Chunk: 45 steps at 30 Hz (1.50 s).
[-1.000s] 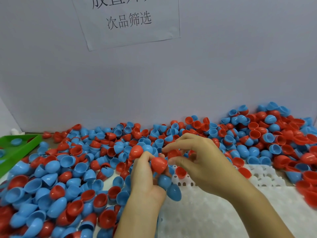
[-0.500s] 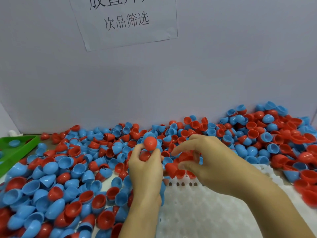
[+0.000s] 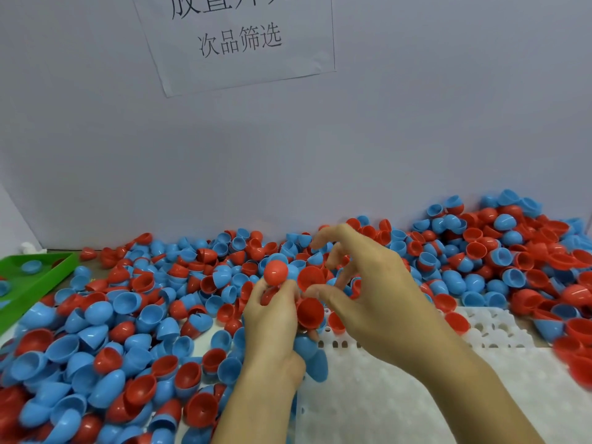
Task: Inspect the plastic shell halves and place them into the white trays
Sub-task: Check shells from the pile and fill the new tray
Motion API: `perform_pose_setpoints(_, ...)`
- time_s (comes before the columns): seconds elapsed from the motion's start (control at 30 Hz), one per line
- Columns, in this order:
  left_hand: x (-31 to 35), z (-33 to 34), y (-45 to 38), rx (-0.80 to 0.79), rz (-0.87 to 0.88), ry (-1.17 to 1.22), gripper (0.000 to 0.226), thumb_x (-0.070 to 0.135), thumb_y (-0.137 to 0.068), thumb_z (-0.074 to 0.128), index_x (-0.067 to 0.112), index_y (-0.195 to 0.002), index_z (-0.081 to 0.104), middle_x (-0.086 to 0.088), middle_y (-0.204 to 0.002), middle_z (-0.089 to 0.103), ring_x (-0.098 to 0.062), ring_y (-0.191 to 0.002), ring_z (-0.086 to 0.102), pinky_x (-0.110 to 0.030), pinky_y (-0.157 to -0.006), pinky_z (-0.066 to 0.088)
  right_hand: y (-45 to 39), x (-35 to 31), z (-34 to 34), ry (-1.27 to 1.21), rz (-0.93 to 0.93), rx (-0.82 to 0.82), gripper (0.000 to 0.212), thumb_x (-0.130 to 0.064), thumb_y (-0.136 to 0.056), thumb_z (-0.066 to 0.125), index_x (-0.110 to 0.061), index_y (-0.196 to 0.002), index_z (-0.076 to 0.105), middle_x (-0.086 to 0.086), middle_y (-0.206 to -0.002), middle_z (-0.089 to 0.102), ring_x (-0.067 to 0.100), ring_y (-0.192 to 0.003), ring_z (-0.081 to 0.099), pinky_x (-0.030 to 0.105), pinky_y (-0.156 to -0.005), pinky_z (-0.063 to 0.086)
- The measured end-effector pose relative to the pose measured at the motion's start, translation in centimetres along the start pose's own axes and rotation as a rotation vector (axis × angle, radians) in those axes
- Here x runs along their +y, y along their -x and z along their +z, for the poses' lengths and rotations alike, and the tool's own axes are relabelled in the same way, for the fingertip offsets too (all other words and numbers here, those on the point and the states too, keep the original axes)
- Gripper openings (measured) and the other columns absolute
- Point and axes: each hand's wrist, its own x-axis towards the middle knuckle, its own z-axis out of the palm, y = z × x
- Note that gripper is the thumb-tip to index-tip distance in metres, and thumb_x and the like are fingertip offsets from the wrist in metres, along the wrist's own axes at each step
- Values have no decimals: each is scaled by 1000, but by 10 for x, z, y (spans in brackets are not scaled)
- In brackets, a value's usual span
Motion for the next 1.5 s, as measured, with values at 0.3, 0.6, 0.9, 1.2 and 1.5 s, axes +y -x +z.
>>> perform_pose_setpoints(0.3,0,3,1,-15,54,60,7,14,-94,65,17,-94,71,-8,-69,66,-20,-54,60,-27,-42,45,-1,-6,14,223,-15,-69,19,-21,-92,66,-32,-107,73,-18,-78,53,5,-68,53,20,-67,50)
perform_pose_setpoints(0.6,5,3,5,-32,32,4,18,0,-91,55,16,-94,65,-9,-75,70,-13,-40,54,-24,-36,41,6,43,-54,229,300,71,16,-8,-91,68,-16,-101,77,-21,-65,57,-13,-69,59,3,-56,44)
perform_pose_setpoints(0.9,3,5,7,-77,19,-8,17,2,-93,56,15,-94,66,-11,-81,71,-13,-41,54,-24,-36,40,37,121,-86,521,803,-99,24,-2,-90,63,-15,-106,76,8,-103,70,18,-81,62,30,-73,56)
perform_pose_setpoints(1.2,4,6,8,-158,-65,61,16,0,-91,55,12,-95,66,-11,-82,70,-12,-41,55,-21,-33,38,35,127,-71,594,862,-203,30,-1,-88,62,-19,-110,74,6,-106,70,20,-87,67,33,-80,60)
perform_pose_setpoints(1.5,9,5,12,-273,-220,279,15,6,-93,53,0,-100,64,-7,-70,68,-8,-41,49,-16,-32,34,21,87,-88,381,566,-138,32,-13,-97,59,-32,-122,63,-9,-91,64,1,-72,56,14,-61,45)
